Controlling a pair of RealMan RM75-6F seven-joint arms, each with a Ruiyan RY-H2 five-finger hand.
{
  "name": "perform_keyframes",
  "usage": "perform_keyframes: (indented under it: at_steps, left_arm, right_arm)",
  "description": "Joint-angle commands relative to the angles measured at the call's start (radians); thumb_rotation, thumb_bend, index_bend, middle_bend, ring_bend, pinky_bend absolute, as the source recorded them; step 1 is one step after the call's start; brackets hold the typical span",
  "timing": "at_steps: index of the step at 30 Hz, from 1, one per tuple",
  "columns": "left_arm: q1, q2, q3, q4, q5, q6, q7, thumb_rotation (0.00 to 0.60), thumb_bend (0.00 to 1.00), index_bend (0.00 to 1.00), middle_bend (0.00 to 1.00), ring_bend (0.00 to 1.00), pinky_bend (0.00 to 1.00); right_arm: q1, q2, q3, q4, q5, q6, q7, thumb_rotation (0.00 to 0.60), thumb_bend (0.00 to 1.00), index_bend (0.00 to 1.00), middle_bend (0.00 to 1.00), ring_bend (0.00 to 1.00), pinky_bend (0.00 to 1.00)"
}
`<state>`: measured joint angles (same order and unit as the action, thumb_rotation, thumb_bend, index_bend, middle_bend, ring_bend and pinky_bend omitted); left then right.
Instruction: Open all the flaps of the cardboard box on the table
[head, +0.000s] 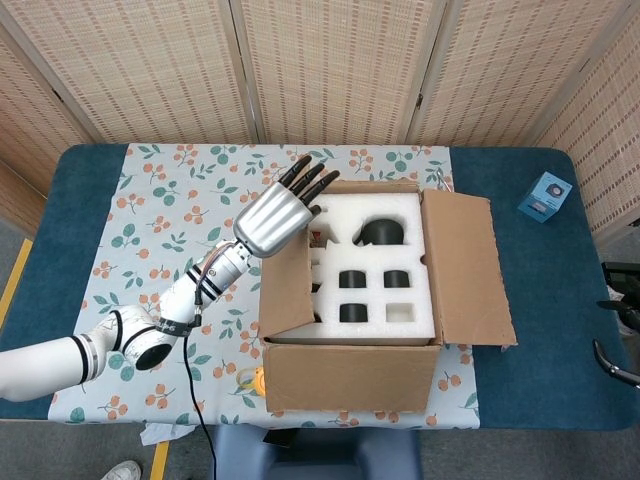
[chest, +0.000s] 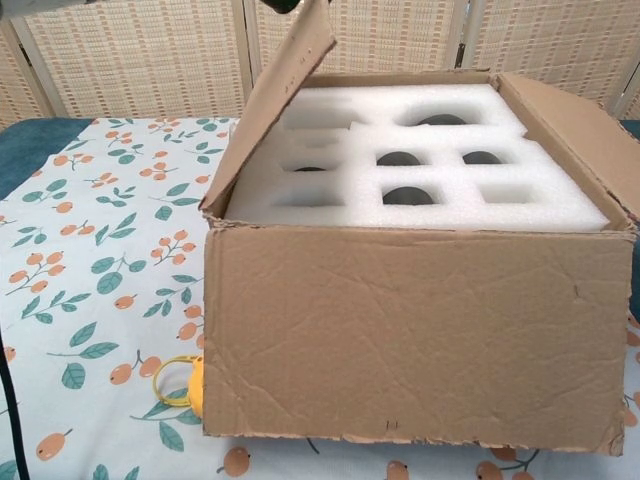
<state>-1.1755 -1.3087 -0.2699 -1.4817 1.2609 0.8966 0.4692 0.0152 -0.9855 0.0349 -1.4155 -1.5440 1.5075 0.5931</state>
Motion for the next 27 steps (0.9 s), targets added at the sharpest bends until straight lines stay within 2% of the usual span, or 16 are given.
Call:
perform_keyframes:
  at_steps: [1, 27]
  left_arm:
    - [0.013, 0.027, -0.004, -0.025, -0.018, 0.012, 0.018, 0.6, 1.0, 0.58, 0.06, 0.0, 0.0]
    - [0.116, 0.162, -0.003, -0.108, -0.081, 0.082, 0.024, 0.6, 1.0, 0.53, 0.06, 0.0, 0.0]
  right_arm:
    - [0.001, 0.0, 0.0, -0.001, 0.0, -0.002, -0.003, 0.363, 0.49, 0.24, 0.0, 0.0, 0.0]
    - [0.008, -0.007, 0.001, -0.022, 0.011, -0.016, -0.041, 0.365, 0.49, 0.24, 0.0, 0.0, 0.0]
